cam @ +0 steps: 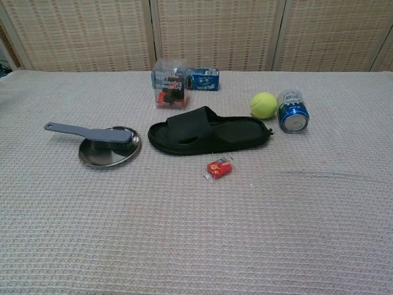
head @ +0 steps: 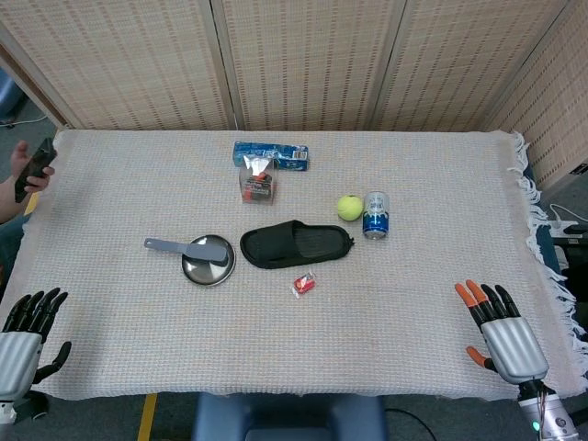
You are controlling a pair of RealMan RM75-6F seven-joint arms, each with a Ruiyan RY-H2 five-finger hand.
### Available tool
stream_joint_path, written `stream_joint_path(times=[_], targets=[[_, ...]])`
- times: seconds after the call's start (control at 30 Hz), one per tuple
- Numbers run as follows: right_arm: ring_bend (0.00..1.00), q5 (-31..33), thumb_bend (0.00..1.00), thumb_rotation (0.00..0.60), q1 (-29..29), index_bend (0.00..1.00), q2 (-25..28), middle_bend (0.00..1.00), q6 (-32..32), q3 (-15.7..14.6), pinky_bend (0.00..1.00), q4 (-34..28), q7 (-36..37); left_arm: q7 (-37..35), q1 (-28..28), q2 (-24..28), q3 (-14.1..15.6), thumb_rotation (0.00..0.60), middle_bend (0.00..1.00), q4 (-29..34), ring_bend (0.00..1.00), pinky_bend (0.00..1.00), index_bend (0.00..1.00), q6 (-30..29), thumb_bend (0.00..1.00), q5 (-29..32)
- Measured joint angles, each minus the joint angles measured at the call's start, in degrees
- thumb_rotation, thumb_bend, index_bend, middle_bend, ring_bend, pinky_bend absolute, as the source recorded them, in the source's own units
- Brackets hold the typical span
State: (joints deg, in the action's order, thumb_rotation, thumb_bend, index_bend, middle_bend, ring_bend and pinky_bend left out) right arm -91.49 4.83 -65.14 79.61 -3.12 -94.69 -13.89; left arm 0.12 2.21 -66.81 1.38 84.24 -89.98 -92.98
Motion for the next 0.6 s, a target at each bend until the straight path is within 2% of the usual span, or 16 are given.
stream_joint_path(times=[0.17,0.27,0.33,0.37,0.43,0.47,0.5,0.6], targets=[[0.00,0.5,0.10,0.600,0.1,0.00,0.1,0.00,-0.5,0.0,0.00,-0.3,-0.1,0.4,0.1,-0.1,-0.1,0.600,0.02,0.2,0.00,0.08,0.02,-0.3,0.39,-0.4],[0.00,1.0,0.10,0.600,0.1,0.00,0.5,0.00,-0.5,0.2,0.00,-0.7,0.7,0.0,0.9,-0.6,-0.5,0.600,0.01,-0.6,0.01,0.14,0.02,0.0,0.39,-0.7],[0.00,1.2,0.10,0.600,0.0,0.00,0.5,0.00,-0.3,0.4,0.00,-0.7,0.7,-0.8,1.9,-1.0,-0.8,0.600,0.02,-1.2,0.13,0.34,0.02,1.0,0.39,-0.9],[0.00,1.5,0.10,0.600,0.0,0.00,0.5,0.00,-0.3,0.6,0.00,-0.7,0.4,-1.4,2.8,-1.1,-1.1,0.600,0.02,-1.5,0.18,0.40,0.03,2.1,0.39,-0.9],[0.00,1.7,0.10,0.600,0.1,0.00,0.3,0.00,-0.5,0.7,0.00,-0.6,0.2,-2.6,4.3,-1.4,-1.4,0.600,0.04,-1.9,0.38,0.62,0.04,4.0,0.40,-1.0],[0.00,1.8,0.10,0.600,0.1,0.00,0.3,0.00,-0.6,0.7,0.00,-0.6,0.1,-3.4,5.4,-1.5,-1.7,0.600,0.05,-2.1,0.52,0.78,0.05,5.4,0.40,-1.0],[0.00,1.9,0.10,0.600,0.2,0.00,0.2,0.00,-0.8,0.7,0.00,-0.5,-0.1,-4.0,6.3,-1.6,-1.9,0.600,0.08,-2.1,0.65,0.90,0.06,6.7,0.41,-1.1],[0.00,2.8,0.10,0.600,0.4,0.00,-0.6,0.00,-1.7,0.9,0.00,-0.1,-1.3,-4.4,10.5,-2.6,-3.0,0.600,0.12,-2.2,0.73,0.96,0.09,11.9,0.41,-1.1]])
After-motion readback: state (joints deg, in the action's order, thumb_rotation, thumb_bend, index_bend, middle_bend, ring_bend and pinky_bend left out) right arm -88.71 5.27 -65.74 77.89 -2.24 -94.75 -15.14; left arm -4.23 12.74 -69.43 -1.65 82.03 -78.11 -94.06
